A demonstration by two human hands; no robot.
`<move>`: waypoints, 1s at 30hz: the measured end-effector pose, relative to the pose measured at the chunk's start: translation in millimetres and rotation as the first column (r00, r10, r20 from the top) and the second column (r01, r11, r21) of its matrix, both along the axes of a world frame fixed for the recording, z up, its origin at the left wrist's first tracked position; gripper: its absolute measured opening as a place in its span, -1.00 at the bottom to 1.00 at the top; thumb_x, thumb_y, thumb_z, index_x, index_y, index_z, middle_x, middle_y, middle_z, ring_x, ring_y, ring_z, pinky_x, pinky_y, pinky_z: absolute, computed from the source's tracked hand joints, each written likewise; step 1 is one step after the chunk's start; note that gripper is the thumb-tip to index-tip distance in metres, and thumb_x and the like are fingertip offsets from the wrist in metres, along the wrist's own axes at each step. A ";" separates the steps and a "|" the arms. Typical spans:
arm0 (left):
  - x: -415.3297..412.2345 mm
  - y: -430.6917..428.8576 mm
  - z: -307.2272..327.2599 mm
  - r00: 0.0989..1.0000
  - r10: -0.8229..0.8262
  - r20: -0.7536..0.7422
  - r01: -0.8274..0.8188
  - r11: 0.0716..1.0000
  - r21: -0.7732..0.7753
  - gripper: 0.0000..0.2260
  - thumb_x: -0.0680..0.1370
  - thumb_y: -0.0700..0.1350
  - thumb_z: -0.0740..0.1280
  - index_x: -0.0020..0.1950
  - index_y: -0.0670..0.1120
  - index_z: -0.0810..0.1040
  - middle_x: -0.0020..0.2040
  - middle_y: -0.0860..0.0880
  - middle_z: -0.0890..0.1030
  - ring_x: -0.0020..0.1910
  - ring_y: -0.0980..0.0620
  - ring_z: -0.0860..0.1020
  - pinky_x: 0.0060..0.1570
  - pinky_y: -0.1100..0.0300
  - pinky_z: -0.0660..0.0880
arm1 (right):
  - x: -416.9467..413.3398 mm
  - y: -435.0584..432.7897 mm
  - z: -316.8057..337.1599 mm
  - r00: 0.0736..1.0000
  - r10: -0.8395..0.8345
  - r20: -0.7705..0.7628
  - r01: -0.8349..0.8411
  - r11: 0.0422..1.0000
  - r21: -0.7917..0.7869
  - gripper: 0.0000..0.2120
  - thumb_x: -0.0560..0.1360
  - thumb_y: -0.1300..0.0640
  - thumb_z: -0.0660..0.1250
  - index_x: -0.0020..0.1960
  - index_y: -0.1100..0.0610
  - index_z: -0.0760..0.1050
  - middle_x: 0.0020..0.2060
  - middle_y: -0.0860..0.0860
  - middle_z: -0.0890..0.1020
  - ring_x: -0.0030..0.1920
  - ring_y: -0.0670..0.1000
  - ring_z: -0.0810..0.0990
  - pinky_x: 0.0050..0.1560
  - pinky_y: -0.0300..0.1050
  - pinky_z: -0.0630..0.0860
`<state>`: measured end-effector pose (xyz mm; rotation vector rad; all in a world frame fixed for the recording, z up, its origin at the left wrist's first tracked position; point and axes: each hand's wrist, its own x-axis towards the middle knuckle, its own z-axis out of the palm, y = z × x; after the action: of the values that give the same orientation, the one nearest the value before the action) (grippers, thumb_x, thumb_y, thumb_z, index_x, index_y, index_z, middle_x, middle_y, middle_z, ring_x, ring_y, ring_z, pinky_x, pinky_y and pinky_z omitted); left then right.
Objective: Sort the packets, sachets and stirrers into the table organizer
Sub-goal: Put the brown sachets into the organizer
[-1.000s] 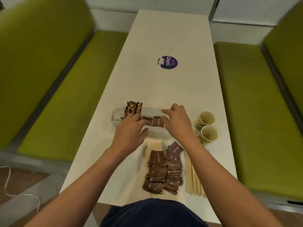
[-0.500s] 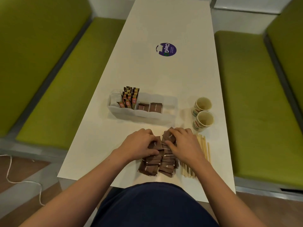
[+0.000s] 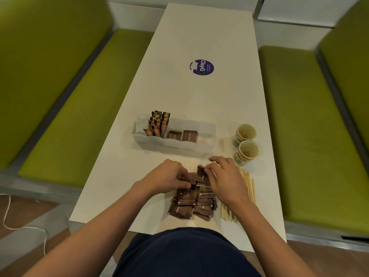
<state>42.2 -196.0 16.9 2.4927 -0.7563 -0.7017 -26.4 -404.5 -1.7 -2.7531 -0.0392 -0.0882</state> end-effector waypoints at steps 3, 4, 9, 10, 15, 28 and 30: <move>-0.8 0.6 2.0 0.998 -0.003 0.064 0.003 1.000 0.000 -0.83 0.57 0.03 0.39 0.11 0.07 0.71 0.01 0.06 0.67 -0.04 0.09 0.59 0.01 0.05 0.56 | -1.4 -0.8 8.3 0.986 -0.060 0.155 0.051 0.997 0.055 -0.88 0.62 0.13 0.35 0.07 0.12 0.65 0.20 0.04 0.57 0.18 0.08 0.46 0.09 -0.01 0.51; -1.7 0.7 4.1 0.993 -0.001 0.118 0.001 1.000 0.002 -0.83 0.60 0.03 0.35 0.12 0.07 0.69 0.02 0.07 0.66 -0.03 0.09 0.59 0.00 0.04 0.56 | -2.1 -1.6 11.7 0.982 -0.069 0.178 0.054 0.995 0.084 -0.87 0.63 0.13 0.34 0.08 0.12 0.64 0.17 0.02 0.57 0.15 0.05 0.47 0.05 -0.05 0.50; 24.9 6.7 37.9 0.932 0.092 0.351 -0.045 0.989 -0.141 -0.81 0.65 0.00 0.27 0.14 0.00 0.64 0.00 0.08 0.66 -0.04 0.09 0.58 -0.04 0.06 0.56 | -8.3 -2.4 27.8 0.968 -0.193 0.158 0.118 0.913 0.390 -0.88 0.66 0.16 0.29 0.14 0.07 0.58 -0.04 -0.13 0.60 -0.02 -0.22 0.53 -0.03 -0.42 0.42; 35.9 8.8 47.4 0.915 0.131 0.381 -0.062 0.980 -0.188 -0.82 0.65 -0.02 0.28 0.13 -0.03 0.65 -0.03 0.06 0.67 -0.06 0.07 0.59 -0.04 0.03 0.56 | -9.6 -1.9 29.7 0.956 -0.241 0.170 0.149 0.891 0.429 -0.87 0.65 0.16 0.30 0.15 0.07 0.58 -0.05 -0.15 0.60 -0.02 -0.27 0.55 -0.03 -0.46 0.42; 88.3 9.8 72.3 0.822 0.212 0.528 -0.160 0.977 -0.144 -0.81 0.66 -0.03 0.26 0.15 0.00 0.64 -0.09 0.01 0.67 -0.01 -0.04 0.54 -0.23 0.08 0.40 | -13.3 1.9 37.9 0.906 -0.379 0.189 0.199 0.776 0.599 -0.77 0.57 0.24 0.41 0.14 -0.04 0.59 -0.03 -0.20 0.66 0.03 -0.21 0.64 -0.03 -0.40 0.56; 128.9 -5.9 25.4 0.813 -0.219 0.539 0.018 0.935 0.354 -0.90 0.51 -0.15 0.41 -0.17 -0.03 0.70 -0.21 -0.03 0.55 -0.13 -0.08 0.47 -0.32 0.11 0.26 | 52.5 2.6 53.9 0.951 -0.270 0.150 0.158 0.843 0.514 -0.90 0.63 0.09 0.35 0.10 0.05 0.62 0.02 -0.11 0.56 0.03 -0.12 0.54 0.02 -0.25 0.47; 133.1 -6.9 20.8 0.781 -0.270 0.563 -0.007 0.898 0.440 -0.90 0.33 -0.24 0.51 -0.31 -0.05 0.66 -0.30 -0.02 0.48 -0.22 -0.07 0.42 -0.38 0.10 0.22 | 79.1 6.2 54.4 0.956 -0.266 0.122 0.183 0.870 0.459 -0.86 0.64 0.06 0.33 0.12 0.05 0.63 0.04 -0.10 0.51 0.11 -0.06 0.48 0.07 -0.17 0.44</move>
<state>175.3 -202.9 37.7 3.1444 -1.1142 -0.0553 52.7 -398.3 52.7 -2.2715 0.2291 -0.3668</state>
